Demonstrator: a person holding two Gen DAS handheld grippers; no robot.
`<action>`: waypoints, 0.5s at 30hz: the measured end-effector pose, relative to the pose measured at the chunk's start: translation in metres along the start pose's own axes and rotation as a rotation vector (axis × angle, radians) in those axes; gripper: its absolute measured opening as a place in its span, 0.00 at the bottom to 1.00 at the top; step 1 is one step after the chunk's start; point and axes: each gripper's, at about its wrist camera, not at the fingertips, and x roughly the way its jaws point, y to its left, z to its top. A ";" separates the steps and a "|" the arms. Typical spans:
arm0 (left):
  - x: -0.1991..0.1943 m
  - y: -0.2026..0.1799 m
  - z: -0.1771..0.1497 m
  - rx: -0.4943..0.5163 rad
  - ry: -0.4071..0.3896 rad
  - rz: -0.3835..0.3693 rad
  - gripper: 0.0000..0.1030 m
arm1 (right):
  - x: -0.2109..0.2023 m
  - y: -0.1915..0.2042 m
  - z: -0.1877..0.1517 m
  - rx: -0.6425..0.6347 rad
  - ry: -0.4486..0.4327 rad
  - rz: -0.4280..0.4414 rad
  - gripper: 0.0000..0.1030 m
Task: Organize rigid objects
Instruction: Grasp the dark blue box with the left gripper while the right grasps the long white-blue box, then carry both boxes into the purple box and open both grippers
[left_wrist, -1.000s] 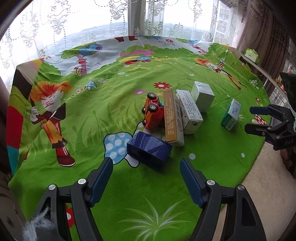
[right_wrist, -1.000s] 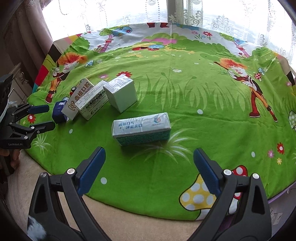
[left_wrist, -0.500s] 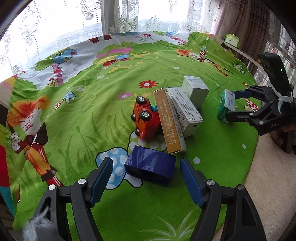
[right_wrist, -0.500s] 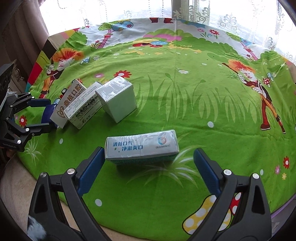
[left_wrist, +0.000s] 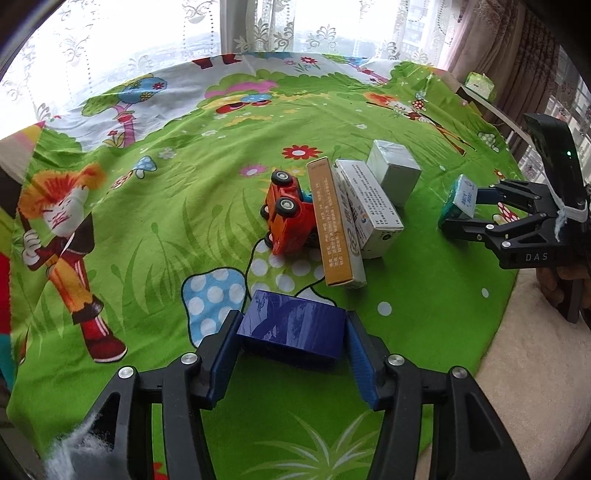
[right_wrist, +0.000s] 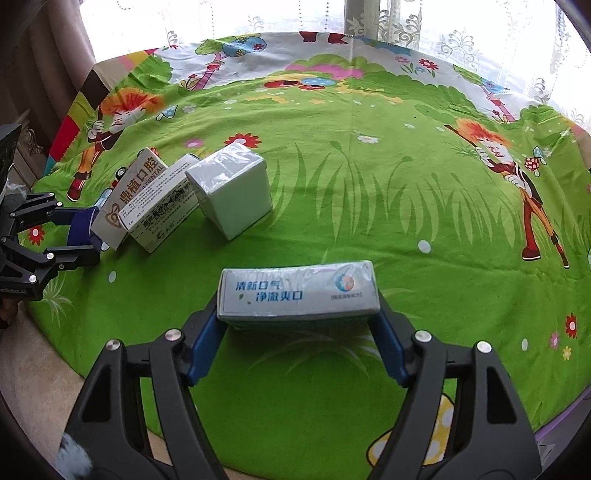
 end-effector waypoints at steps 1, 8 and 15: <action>-0.003 -0.001 -0.002 -0.015 -0.002 0.005 0.54 | -0.001 0.000 -0.001 0.001 -0.002 0.000 0.73; -0.028 -0.019 -0.018 -0.092 -0.049 0.045 0.54 | -0.018 -0.001 -0.009 0.012 -0.036 -0.024 0.73; -0.049 -0.038 -0.026 -0.186 -0.120 0.027 0.54 | -0.040 0.002 -0.024 0.015 -0.057 -0.042 0.73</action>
